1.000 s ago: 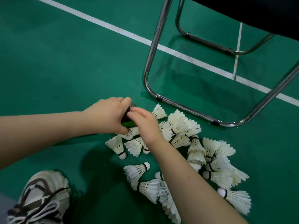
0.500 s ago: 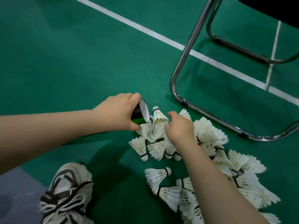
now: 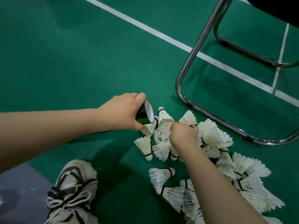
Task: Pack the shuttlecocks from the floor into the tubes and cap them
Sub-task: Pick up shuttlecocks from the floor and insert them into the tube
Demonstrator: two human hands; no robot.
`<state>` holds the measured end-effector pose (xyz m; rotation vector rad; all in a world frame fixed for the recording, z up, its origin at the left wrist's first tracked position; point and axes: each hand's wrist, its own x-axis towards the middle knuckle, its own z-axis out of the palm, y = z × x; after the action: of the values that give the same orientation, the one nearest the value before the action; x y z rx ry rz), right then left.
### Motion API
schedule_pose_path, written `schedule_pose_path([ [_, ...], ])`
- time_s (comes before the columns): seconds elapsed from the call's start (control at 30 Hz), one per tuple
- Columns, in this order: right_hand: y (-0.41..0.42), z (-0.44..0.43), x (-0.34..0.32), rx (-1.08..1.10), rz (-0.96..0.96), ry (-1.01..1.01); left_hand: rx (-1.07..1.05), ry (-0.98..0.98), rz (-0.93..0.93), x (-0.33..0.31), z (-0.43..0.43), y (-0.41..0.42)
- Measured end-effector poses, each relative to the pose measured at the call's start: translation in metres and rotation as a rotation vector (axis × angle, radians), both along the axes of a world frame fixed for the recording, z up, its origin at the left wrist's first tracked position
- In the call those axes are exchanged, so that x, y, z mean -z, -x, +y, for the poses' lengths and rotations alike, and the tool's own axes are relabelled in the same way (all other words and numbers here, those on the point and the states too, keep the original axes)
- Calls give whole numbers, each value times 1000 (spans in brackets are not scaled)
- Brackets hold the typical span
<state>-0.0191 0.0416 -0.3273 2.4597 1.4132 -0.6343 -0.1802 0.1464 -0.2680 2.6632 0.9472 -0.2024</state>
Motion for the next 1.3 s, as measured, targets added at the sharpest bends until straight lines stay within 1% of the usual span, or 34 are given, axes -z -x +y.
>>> schedule_pose_path([
  [0.07,-10,-3,0,78,59,-58,3,0,4,1,0,-1],
  [0.13,-21,-5,-6,193,180,-194,3,-1,9,1,-1,-2],
  [0.23,-37,-6,-25,434,507,-441,7,3,17,3,-2,-4],
  [0.33,-48,-7,-47,599,775,-608,12,5,17,3,-3,-7],
  [0.4,-49,-9,-56,633,927,-657,14,9,13,3,-4,-10],
  [0.5,-42,-11,-58,613,1078,-606,18,20,-9,2,-6,-13],
  [0.6,-27,-10,-53,561,1111,-545,38,36,-20,1,-11,-17],
  [0.7,-8,-9,-46,526,1006,-516,55,32,-17,-2,-17,-20],
  [0.77,3,-8,-42,491,888,-592,67,24,-25,-3,-20,-20],
  [0.87,13,-11,-41,410,736,-766,61,12,-38,-4,-20,-19],
  [0.93,15,-13,-46,369,742,-837,47,6,-45,-6,-18,-18],
  [1.0,15,-14,-52,345,862,-787,35,1,-60,-7,-15,-17],
  [1.1,15,-12,-57,237,998,-624,27,-5,-81,-7,-13,-18],
  [1.17,16,-9,-58,164,1028,-516,27,-3,-82,-6,-13,-18],
  [1.3,17,-4,-65,106,1050,-353,38,4,-69,-6,-14,-17],
])
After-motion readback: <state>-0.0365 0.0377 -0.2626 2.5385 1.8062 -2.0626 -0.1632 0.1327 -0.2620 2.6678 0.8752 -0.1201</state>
